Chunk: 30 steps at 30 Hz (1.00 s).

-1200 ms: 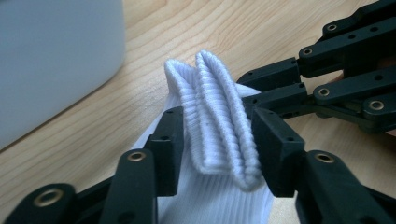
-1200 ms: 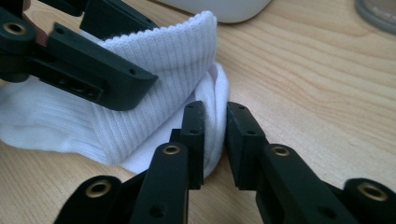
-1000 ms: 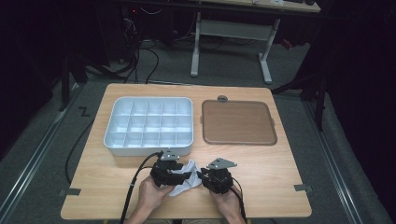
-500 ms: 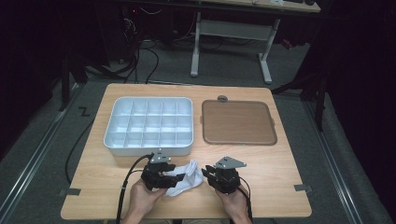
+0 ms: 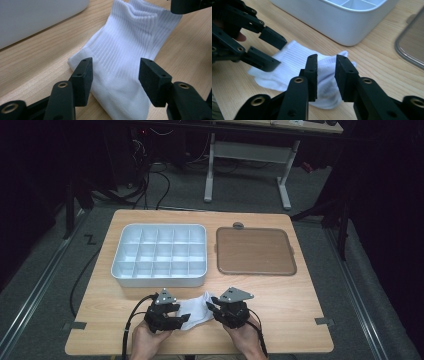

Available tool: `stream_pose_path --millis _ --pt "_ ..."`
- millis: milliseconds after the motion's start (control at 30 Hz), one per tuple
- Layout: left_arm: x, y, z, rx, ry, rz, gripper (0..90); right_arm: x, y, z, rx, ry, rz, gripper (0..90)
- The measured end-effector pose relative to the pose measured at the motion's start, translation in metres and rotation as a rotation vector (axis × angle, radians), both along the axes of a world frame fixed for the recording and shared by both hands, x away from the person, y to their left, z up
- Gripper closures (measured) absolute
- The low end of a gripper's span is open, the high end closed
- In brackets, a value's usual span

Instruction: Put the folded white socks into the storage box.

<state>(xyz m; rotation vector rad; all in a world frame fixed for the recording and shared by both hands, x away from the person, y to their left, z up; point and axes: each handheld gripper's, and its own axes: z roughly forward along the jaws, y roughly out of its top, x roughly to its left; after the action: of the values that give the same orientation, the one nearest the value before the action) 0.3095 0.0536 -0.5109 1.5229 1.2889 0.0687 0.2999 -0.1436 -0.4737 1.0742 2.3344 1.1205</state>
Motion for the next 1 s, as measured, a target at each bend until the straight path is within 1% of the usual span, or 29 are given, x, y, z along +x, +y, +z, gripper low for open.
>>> stream_pose_path --millis 100,233,300,333,400,467,533,600,667,733,800,867,900,1000 --pt "-0.001 -0.003 -0.003 0.020 -0.008 -0.001 45.5 0.003 0.010 -0.002 -0.024 0.009 0.018 68.5" --pt "-0.001 -0.003 -0.005 0.021 -0.007 0.003 45.5 0.011 0.018 -0.010 -0.058 0.042 0.018 66.6" --pt "0.000 -0.003 -0.006 0.023 -0.009 0.002 45.5 0.013 0.020 -0.014 -0.081 0.049 0.011 69.1" --pt "-0.001 -0.003 -0.006 0.023 -0.010 0.002 45.5 0.014 0.020 -0.016 -0.089 0.057 0.010 72.4" --pt "-0.001 -0.004 -0.008 0.035 -0.010 -0.003 45.5 0.014 0.019 -0.020 -0.087 0.066 0.014 78.7" --pt "-0.001 -0.004 -0.010 0.046 -0.010 -0.006 45.4 0.012 0.017 -0.020 -0.088 0.055 0.011 82.2" --pt "0.000 -0.004 -0.010 0.045 -0.008 -0.004 45.4 0.009 0.014 -0.018 -0.086 0.038 0.011 83.1" --pt "0.000 -0.004 -0.011 0.043 -0.007 -0.001 45.4 0.005 0.012 -0.014 -0.068 0.013 0.006 83.4" --pt "0.000 -0.005 -0.013 0.060 -0.005 -0.005 46.6 -0.002 0.008 -0.011 -0.053 -0.018 0.003 83.5" --pt "-0.001 -0.006 -0.013 0.074 -0.011 -0.011 47.3 -0.008 0.003 -0.009 -0.047 -0.028 0.001 83.5" --pt "-0.001 -0.008 -0.013 0.077 -0.008 -0.017 47.4 -0.013 -0.001 -0.011 -0.050 -0.027 -0.007 83.5" --pt "-0.002 -0.010 -0.014 0.084 -0.017 -0.023 47.6 -0.016 -0.006 -0.016 -0.057 -0.010 -0.023 83.5" --pt "-0.003 -0.012 -0.015 0.083 -0.021 -0.023 47.7 -0.016 -0.009 -0.019 -0.055 0.001 -0.028 83.5" --pt "-0.004 -0.015 -0.016 0.098 -0.039 -0.023 47.7 -0.013 -0.016 -0.030 -0.059 0.035 -0.046 83.4"
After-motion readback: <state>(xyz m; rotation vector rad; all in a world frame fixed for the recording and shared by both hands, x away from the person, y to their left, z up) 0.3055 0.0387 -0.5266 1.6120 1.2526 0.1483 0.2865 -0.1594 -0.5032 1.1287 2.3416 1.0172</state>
